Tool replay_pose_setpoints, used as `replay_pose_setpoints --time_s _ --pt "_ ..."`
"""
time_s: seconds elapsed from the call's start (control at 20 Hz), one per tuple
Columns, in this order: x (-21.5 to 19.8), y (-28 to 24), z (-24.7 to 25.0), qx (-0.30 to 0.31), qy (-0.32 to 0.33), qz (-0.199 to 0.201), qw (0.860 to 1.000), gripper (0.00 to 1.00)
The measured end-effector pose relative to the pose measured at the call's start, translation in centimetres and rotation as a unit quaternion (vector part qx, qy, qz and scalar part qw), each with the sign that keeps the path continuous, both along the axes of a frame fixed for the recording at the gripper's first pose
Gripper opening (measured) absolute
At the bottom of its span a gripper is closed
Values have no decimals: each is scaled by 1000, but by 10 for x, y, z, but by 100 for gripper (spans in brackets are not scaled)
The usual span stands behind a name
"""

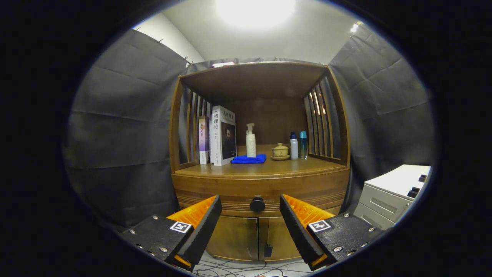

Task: Pull open the drawer, take out the items inside it, and place them on the countertop above the cabinet.

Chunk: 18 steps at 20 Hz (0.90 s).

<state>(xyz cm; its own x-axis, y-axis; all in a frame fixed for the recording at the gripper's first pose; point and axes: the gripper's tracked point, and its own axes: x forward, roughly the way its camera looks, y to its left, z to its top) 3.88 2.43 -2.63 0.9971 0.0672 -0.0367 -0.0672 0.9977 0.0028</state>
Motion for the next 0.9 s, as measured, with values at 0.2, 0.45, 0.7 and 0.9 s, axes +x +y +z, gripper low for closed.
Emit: replay_pose_setpoints --time_s 0.2,0.45,0.7,0.9 --pt "24 9 -5 7 4 3 1000 95" --pt "51 26 -19 0 15 13 1000 95" --pt "84 25 -49 7 56 5 998 95" --pt "102 19 -64 18 85 -8 996 95"
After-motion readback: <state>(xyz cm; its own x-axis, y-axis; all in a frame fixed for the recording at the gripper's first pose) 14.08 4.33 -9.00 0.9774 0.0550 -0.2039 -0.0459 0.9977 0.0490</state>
